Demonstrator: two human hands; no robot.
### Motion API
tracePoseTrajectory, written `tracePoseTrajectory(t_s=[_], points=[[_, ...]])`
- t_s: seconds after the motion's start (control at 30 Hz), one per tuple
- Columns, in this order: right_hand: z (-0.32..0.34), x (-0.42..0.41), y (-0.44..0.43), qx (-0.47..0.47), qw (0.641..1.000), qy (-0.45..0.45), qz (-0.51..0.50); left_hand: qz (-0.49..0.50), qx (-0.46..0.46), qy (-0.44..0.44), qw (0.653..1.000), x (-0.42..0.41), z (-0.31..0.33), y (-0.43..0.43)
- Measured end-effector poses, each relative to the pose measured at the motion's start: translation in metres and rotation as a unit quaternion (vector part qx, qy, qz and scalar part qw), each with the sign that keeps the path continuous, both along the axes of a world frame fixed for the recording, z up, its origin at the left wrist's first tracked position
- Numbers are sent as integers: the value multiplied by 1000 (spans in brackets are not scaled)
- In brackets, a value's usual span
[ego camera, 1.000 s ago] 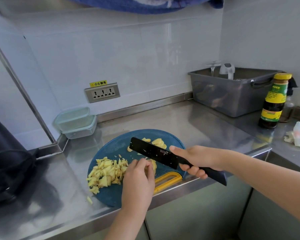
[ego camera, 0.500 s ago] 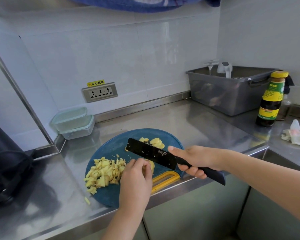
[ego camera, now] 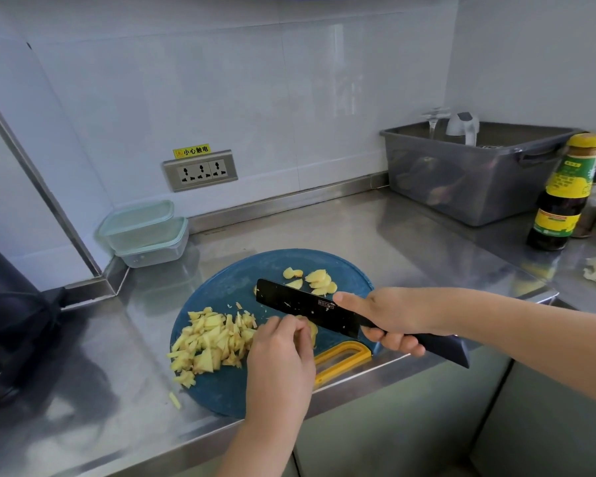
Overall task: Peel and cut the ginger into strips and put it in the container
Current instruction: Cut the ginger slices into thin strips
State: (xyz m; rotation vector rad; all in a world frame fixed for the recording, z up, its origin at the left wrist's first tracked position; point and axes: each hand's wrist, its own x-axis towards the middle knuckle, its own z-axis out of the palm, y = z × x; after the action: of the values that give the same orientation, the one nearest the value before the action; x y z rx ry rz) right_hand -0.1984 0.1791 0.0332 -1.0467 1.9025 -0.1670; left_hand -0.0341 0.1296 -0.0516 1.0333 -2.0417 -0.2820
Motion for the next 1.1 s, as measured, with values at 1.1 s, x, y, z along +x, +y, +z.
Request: tracePoseTrajectory(t_s=[1.1], points=[[-6, 7, 4, -67, 993, -97, -26, 8, 21, 5, 1000, 3, 0, 1]])
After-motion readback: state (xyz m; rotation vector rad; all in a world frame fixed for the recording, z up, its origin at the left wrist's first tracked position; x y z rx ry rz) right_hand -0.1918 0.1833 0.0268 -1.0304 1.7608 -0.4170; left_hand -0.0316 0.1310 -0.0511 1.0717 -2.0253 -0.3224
